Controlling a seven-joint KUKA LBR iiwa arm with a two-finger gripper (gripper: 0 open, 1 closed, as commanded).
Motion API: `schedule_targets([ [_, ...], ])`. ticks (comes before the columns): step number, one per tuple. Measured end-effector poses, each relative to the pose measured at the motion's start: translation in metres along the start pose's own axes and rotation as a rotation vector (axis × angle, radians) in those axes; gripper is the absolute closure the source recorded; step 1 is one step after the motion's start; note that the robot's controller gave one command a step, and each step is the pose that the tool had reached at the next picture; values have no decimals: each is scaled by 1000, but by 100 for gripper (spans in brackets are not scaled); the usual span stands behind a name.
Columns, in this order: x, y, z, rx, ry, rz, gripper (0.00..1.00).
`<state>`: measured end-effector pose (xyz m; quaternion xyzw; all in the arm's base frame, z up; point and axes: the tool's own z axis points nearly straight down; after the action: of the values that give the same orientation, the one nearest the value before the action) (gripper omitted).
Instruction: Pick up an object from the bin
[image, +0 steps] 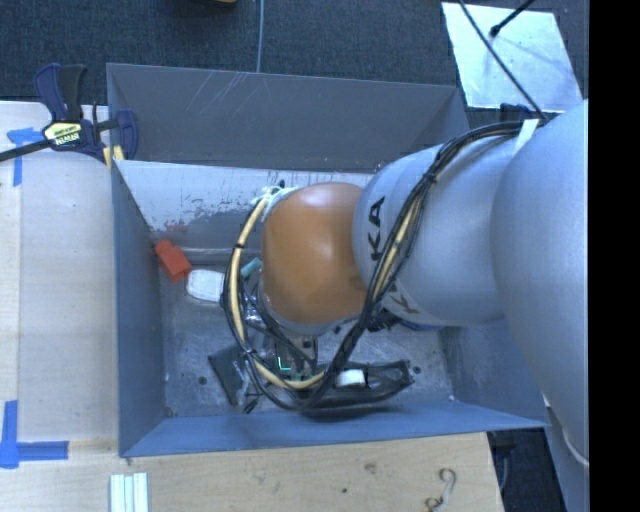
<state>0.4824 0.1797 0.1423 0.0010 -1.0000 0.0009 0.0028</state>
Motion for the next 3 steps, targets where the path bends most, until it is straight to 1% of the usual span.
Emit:
schedule_targets([
  [1,-13,-37,76,1,-2,-41,0],
  [2,-14,-34,72,-3,-10,-42,100],
  [3,-4,-28,-14,-3,-14,-72,100],
])
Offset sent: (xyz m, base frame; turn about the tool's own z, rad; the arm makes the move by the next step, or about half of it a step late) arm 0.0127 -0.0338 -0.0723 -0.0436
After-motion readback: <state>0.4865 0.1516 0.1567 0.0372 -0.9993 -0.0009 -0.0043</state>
